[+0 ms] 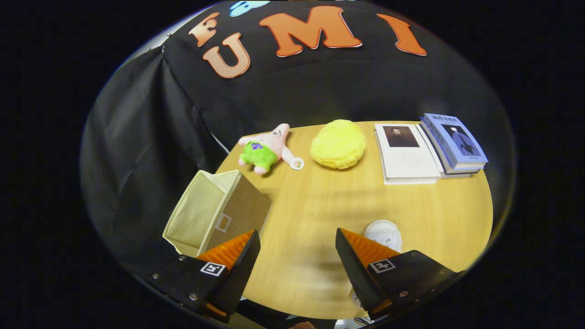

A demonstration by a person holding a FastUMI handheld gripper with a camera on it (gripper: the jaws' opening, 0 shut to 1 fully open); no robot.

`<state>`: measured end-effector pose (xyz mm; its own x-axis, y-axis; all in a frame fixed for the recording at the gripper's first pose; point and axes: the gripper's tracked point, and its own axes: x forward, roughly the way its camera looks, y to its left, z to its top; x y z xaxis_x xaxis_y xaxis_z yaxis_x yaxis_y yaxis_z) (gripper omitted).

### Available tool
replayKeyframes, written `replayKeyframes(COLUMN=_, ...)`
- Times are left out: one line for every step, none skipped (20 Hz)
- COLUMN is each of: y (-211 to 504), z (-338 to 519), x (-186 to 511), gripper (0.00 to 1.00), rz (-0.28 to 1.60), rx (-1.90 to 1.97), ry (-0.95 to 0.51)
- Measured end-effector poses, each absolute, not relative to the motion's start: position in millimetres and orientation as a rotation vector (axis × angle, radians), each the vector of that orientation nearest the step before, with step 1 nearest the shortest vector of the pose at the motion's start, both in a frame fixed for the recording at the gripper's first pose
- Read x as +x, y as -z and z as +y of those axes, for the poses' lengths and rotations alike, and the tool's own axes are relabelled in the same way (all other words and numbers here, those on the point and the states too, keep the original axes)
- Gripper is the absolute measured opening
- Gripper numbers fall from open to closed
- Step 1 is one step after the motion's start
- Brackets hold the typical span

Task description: Open the storage box then place both shoes into the box .Put the left shoe in first, then the right shoe, with the right side of both shoes facing outward in a uniform manner.

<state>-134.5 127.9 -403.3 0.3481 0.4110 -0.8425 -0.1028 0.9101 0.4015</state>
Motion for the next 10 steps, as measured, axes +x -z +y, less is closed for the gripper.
replayKeyframes(y=414, z=110, x=-144, gripper=0.98, rz=1.187, rx=0.289, ry=-0.305)
replayKeyframes(y=425, z=92, x=-153, gripper=0.99, rz=1.202, rx=0.277, ry=-0.265)
replayKeyframes(y=436, z=75, x=-165, gripper=0.98, rz=1.226, rx=0.264, ry=-0.236)
replayKeyframes(y=443, z=60, x=-180, gripper=0.99, rz=1.245, rx=0.258, ry=-0.201)
replayKeyframes(y=453, z=48, x=-193, gripper=0.99, rz=1.265, rx=0.25, ry=-0.173)
replayKeyframes(y=461, z=37, x=-204, gripper=0.99, rz=1.284, rx=0.251, ry=-0.146)
replayKeyframes(y=468, z=29, x=-215, gripper=0.99, rz=1.307, rx=0.256, ry=-0.123)
replayKeyframes(y=475, z=23, x=-221, gripper=0.99, rz=1.32, rx=0.267, ry=-0.114)
replayKeyframes(y=480, z=18, x=-226, gripper=0.99, rz=1.331, rx=0.272, ry=-0.103)
replayKeyframes(y=487, z=13, x=-233, gripper=0.99, rz=1.346, rx=0.274, ry=-0.097)
